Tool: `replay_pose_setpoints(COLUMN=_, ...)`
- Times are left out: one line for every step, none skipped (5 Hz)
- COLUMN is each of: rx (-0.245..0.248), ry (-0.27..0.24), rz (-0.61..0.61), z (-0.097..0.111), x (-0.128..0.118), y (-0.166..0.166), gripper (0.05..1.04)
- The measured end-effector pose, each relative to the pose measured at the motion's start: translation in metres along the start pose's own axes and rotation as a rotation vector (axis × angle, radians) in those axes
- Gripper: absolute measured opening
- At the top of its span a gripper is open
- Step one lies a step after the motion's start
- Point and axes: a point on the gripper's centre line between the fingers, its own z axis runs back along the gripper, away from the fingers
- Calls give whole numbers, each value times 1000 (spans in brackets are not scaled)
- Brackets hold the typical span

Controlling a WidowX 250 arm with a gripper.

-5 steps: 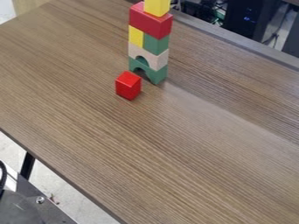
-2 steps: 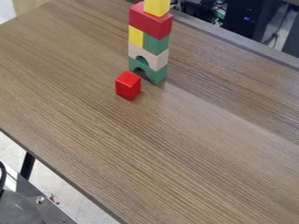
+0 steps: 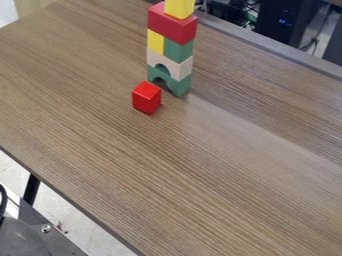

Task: Put the blue object on the table

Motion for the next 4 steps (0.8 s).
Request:
replay_pose_setpoints(rx=-7, ry=10, rz=3, z=-4, x=0, y=-1, gripper=999)
replay_pose_setpoints(rx=-18, ry=17, rz=1, z=-10, x=1, y=-2, gripper=958)
replay_pose_setpoints(rx=-21, ry=15, rz=5, z=-14, x=1, y=-3, gripper=656)
replay_pose_setpoints(rx=-21, ry=14, rz=7, z=-15, x=2, y=-3, gripper=576)
